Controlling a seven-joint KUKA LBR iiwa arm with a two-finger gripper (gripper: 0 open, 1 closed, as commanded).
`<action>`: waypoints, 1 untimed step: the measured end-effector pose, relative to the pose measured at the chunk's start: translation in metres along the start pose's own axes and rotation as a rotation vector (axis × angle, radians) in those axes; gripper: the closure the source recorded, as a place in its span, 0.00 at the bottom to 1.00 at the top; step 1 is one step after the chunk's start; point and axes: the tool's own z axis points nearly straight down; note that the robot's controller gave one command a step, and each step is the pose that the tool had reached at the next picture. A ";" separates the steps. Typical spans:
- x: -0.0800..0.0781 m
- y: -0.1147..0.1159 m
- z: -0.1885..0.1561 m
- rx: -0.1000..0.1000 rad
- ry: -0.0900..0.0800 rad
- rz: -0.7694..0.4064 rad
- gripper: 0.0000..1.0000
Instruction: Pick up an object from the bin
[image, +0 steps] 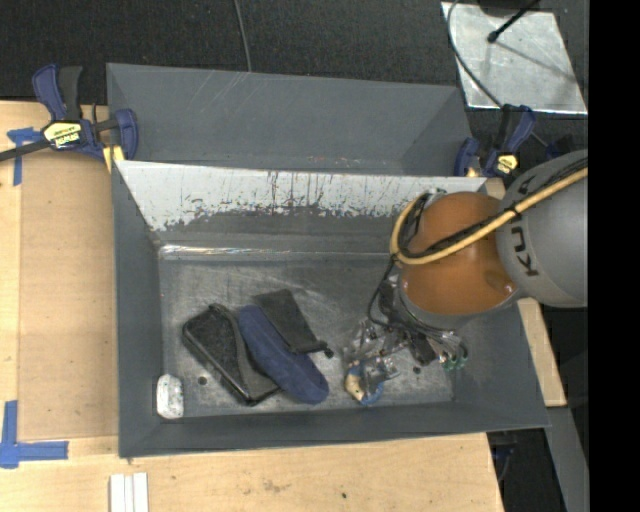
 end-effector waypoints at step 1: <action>-0.031 0.010 -0.152 0.021 -0.049 -0.200 1.00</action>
Offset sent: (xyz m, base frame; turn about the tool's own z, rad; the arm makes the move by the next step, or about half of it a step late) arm 0.0292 0.0199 0.1457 -0.2007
